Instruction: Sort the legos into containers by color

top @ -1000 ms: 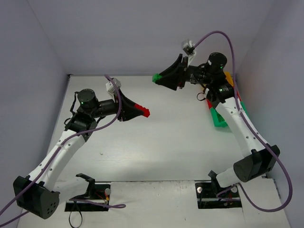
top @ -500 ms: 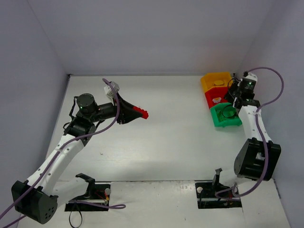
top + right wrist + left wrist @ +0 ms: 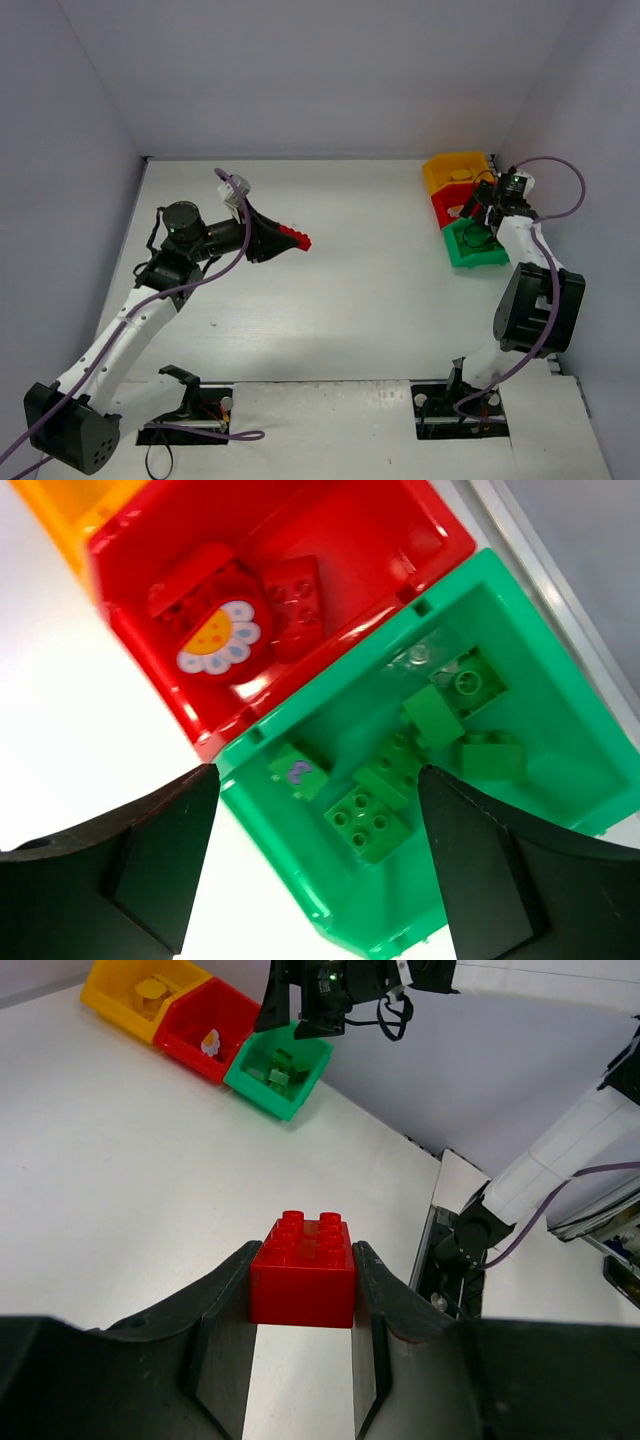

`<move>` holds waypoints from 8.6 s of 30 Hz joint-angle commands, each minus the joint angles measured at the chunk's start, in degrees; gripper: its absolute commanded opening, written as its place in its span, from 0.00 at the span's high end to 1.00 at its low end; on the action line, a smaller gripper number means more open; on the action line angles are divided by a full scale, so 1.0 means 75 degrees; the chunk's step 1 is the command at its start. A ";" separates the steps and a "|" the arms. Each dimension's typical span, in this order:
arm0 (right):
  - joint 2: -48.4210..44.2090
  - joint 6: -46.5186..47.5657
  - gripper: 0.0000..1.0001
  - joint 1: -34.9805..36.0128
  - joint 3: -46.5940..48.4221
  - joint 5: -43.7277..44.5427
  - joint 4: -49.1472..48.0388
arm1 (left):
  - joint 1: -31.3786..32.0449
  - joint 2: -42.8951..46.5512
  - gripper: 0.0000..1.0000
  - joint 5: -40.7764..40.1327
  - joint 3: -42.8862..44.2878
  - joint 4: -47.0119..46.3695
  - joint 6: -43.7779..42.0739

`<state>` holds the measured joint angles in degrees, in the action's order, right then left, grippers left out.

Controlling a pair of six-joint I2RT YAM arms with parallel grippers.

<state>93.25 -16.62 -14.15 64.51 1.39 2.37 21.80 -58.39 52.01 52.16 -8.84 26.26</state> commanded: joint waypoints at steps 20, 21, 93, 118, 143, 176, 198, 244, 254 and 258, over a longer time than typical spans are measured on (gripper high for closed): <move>-0.2625 0.2872 0.25 0.5060 0.1205 -0.5435 -0.1676 | 0.0011 -0.0992 1.00 -0.1497 0.1635 -0.0309 0.2802; -0.2613 0.2931 0.25 0.5190 0.1288 -0.5481 -0.1687 | 0.0023 -0.1004 1.00 -0.1509 0.1670 -0.0298 0.2873; 0.1147 0.0259 0.77 0.0833 0.1956 0.0576 -0.0363 | -0.0141 0.0321 0.26 -0.5681 0.1365 0.5280 0.0014; 0.1745 0.4922 0.27 0.4534 0.3410 -0.5505 0.0106 | -0.0130 0.0027 0.29 -0.5563 0.1143 0.5257 -0.0373; -0.0315 0.1608 0.00 0.5368 0.0084 -0.2987 -0.1547 | -0.0481 -0.4389 0.40 -0.5657 0.2794 0.3054 -0.3849; -0.2707 0.1255 0.17 0.4699 -0.1898 -0.3712 -0.1348 | -0.0809 -0.7062 0.50 -0.4545 0.4155 0.3980 -0.6619; -0.2766 0.1302 0.22 0.4723 -0.1606 -0.4461 -0.1148 | -0.0798 -0.6069 1.00 -0.2121 0.3101 0.3230 -0.6221; -0.0762 0.3880 0.43 0.6328 0.1535 -0.7322 0.0457 | 0.0327 -0.3406 1.00 0.0249 0.4084 0.7484 -0.7111; -0.0774 0.3986 1.00 0.6352 0.1547 -0.7264 0.0469 | 0.0328 -0.3394 1.00 0.0320 0.4073 0.7507 -0.6983; -0.0820 0.3764 1.00 0.6235 0.1547 -0.6831 0.0399 | 0.0234 -0.2962 0.47 -0.0171 0.3466 0.6479 -0.6094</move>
<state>88.03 12.53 33.04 73.52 -51.75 8.21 23.94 -85.69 50.92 79.50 46.11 -24.43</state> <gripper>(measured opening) 0.341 0.480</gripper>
